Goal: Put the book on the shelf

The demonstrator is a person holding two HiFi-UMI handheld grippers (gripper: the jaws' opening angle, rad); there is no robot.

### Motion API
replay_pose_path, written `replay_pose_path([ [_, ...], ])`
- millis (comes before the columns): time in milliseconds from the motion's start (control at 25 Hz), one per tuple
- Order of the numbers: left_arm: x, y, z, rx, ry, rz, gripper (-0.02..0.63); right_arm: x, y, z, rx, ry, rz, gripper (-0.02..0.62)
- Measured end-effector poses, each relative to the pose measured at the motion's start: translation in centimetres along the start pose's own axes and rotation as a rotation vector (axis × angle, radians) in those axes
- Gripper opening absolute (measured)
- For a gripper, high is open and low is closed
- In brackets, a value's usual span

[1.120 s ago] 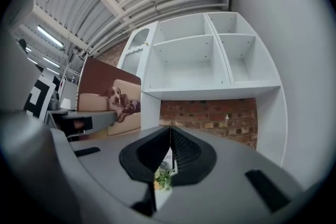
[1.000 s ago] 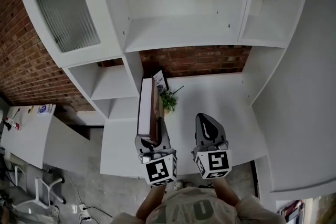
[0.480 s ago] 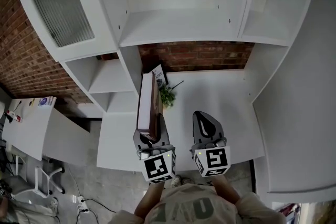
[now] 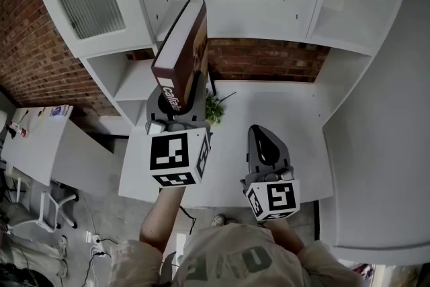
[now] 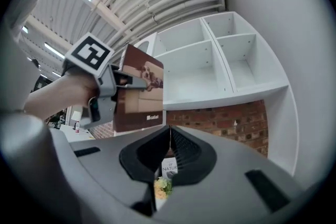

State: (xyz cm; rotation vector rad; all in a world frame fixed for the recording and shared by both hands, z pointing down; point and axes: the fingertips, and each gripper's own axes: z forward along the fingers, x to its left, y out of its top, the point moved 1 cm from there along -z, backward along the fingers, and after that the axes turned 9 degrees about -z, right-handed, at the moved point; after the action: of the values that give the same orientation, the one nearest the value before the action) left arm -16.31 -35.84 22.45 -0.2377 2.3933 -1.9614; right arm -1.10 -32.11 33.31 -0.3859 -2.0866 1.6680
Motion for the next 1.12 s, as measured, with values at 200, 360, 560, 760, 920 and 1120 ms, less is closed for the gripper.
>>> replay_pose_path([
  [200,-0.2,7.1,3.7,-0.1,-0.002,0.004,0.155,0.0,0.7,-0.4,-0.022,0.02,-0.006,0.017],
  [360,0.3,11.0,6.3,-0.131,0.023,-0.002,0.155,-0.4,1.5,-0.9,-0.034,0.014,0.002,0.017],
  [560,1.9,10.1,11.8,-0.006,0.061,-0.009,0.155,-2.2,2.2,-1.9,-0.05,-0.017,0.017,0.017],
  [760,3.2,8.5,15.3,0.076,0.097,-0.017,0.155,-3.4,1.3,-3.2,-0.025,-0.042,0.057,0.017],
  [920,3.8,7.9,17.7,0.121,0.109,-0.034,0.155,-4.0,0.1,-2.8,0.002,-0.048,0.076,0.017],
  [1120,4.6,7.5,20.6,0.136,0.12,-0.052,0.155,-4.5,-0.3,-2.0,0.017,-0.055,0.075,0.017],
])
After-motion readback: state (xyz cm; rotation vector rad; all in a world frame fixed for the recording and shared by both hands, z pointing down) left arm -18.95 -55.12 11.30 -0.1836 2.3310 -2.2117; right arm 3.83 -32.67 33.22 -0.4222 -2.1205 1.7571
